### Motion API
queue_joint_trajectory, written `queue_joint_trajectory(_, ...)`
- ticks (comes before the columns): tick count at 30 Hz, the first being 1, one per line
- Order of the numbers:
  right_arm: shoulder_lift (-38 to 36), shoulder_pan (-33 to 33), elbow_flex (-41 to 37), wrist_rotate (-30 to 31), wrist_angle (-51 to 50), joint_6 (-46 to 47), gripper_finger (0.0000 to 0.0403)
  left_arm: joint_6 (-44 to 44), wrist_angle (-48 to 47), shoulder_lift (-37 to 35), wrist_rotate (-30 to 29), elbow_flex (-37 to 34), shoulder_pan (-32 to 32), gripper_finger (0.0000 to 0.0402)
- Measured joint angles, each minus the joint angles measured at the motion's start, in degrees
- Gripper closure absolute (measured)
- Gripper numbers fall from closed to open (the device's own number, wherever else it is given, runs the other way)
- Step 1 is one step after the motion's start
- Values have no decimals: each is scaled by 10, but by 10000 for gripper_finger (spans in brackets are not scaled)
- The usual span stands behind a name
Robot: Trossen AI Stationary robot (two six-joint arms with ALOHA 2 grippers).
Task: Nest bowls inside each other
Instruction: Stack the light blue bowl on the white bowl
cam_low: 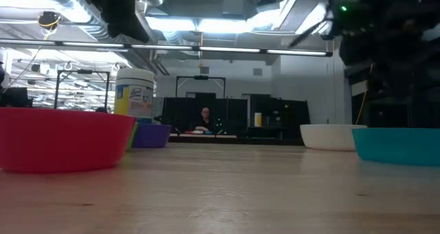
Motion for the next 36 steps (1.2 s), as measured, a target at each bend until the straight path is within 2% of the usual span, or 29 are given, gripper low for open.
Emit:
queue_joint_trajectory(7, -46, -10, -36, 0, 48, 33, 300, -9, 11, 0, 0, 0, 0, 381)
queue_joint_trajectory(15, -47, -33, -73, 8, 73, 36, 273, -15, 11, 0, 0, 0, 0, 381)
queue_joint_trajectory(23, -45, -54, -81, 9, 87, 65, 267, -11, 11, 0, 19, 0, 0, 381)
queue_joint_trajectory(31, -45, -68, -81, 1, 109, 83, 226, -24, 11, 0, 35, 0, 0, 381)
queue_joint_trajectory(36, -45, -68, -81, 31, 141, 92, 208, -63, 12, 0, 48, 0, 2, 381)
